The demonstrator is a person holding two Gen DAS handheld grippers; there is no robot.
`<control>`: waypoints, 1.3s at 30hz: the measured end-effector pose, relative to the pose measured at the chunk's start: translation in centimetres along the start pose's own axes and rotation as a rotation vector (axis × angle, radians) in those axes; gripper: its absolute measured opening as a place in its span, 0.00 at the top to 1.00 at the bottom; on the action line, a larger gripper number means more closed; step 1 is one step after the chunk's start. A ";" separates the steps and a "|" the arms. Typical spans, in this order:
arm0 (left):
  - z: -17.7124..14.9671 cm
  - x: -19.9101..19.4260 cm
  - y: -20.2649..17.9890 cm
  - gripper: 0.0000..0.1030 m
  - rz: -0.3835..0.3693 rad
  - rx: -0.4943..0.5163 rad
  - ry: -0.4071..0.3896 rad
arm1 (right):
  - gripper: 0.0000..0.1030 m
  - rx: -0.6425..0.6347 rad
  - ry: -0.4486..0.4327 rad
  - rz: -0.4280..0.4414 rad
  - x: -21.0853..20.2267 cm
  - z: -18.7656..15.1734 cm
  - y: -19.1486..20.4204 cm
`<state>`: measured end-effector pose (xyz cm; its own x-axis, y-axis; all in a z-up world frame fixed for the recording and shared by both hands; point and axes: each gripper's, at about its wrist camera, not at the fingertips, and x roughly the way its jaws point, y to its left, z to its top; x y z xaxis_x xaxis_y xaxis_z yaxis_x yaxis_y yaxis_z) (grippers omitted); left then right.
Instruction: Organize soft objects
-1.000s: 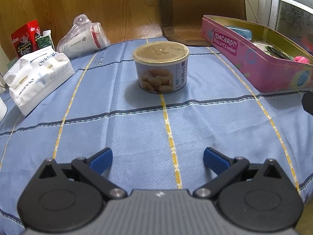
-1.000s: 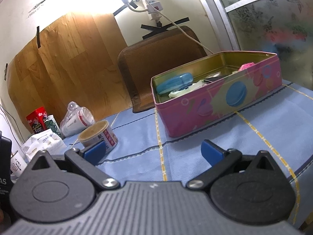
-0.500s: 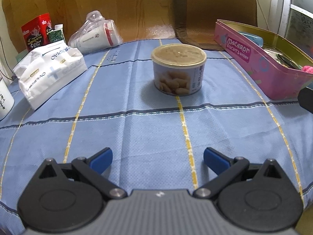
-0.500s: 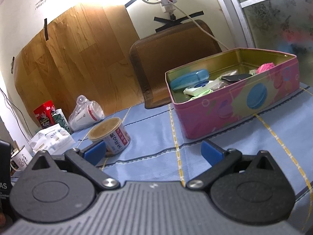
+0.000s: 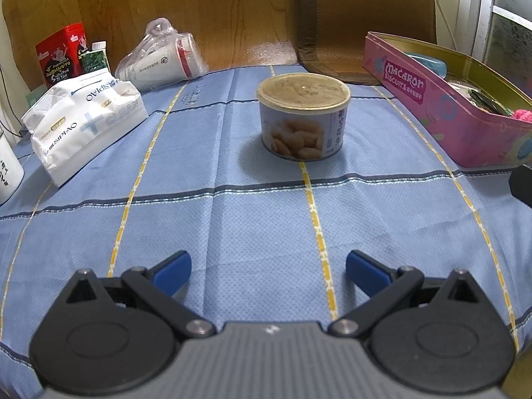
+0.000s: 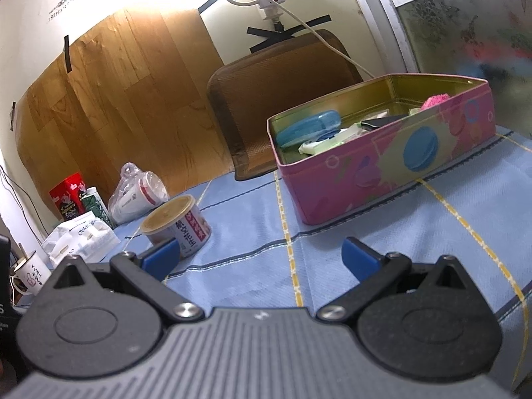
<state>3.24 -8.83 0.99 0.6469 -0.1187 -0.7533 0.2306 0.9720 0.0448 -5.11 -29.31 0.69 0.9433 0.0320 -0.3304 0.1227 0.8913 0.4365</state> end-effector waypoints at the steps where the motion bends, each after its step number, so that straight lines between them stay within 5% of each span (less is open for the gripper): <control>1: 0.0 0.0 0.0 0.00 0.000 0.001 -0.001 | 0.00 0.000 0.001 0.000 0.0 0.0 0.0; 39: 0.3 -0.6 0.2 0.00 0.042 0.032 -0.057 | 0.00 -0.022 -0.013 -0.009 -0.4 0.0 0.3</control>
<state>3.07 -8.66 1.66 0.6967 -0.0903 -0.7117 0.2248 0.9696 0.0970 -5.44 -29.07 0.99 0.9462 0.0185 -0.3232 0.1242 0.9012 0.4152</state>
